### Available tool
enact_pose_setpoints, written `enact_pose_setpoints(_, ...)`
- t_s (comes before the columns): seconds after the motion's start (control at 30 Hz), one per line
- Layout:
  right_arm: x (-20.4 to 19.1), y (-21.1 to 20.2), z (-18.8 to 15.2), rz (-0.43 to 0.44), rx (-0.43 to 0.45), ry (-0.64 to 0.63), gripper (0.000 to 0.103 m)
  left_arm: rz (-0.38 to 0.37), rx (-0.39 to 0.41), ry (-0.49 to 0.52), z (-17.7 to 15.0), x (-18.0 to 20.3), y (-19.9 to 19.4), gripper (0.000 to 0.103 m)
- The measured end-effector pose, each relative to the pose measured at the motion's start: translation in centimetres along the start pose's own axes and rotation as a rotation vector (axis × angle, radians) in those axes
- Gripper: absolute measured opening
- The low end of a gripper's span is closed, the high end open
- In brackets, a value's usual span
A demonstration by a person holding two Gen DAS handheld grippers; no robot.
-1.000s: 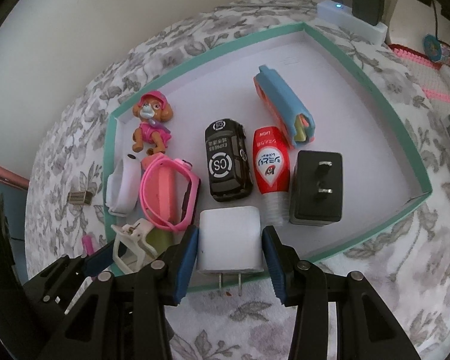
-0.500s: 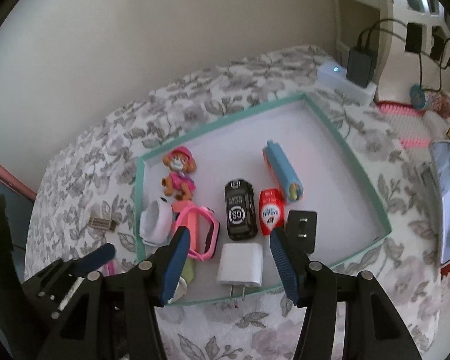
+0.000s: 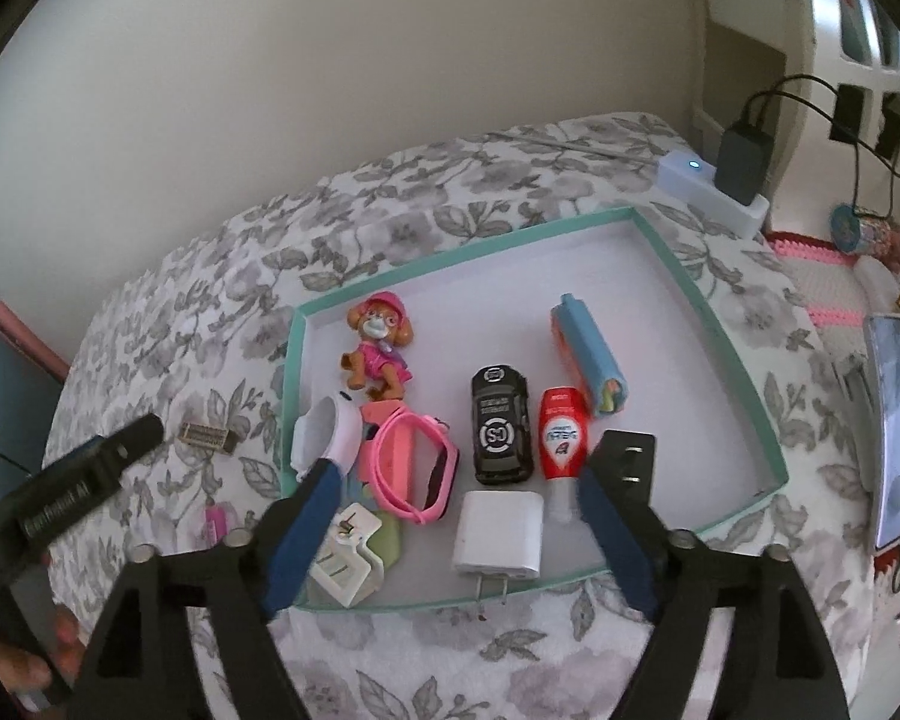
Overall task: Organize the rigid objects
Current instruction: 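Move both tools back over the gold comb and pink lighter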
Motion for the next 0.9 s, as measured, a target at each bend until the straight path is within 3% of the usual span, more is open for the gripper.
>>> enact_pose_setpoints(0.17, -1.0, 0.3, -0.3, -0.016, 0.005, -0.045, 0.103, 0.023, 0.004, -0.069, 0.3, -2.7, 0.5, 0.090)
enact_pose_setpoints(0.47, -2.7, 0.9, -0.5, -0.029, 0.017, -0.096, 0.103, 0.096, 0.010, -0.144, 0.5, -7.7, 1.1, 0.101)
enact_pose_setpoints(0.7, -5.2, 1.4, -0.8, 0.063, 0.007, -0.094, 0.103, 0.101, 0.001, -0.220, 0.6, -10.8, 1.2, 0.101)
enact_pose_setpoints(0.9, -9.4, 2.0, -1.6, 0.129, 0.004, -0.181, 0.103, 0.088, -0.055, -0.175, 0.2, -10.9, 2.5, 0.101)
Point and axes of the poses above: each gripper's, at about its wrist camera, not at the fingertips, and y roughly the way its jaws point, x to its right, z to its top, the point moved 3 cm from there along y, roughly the way its jaws point
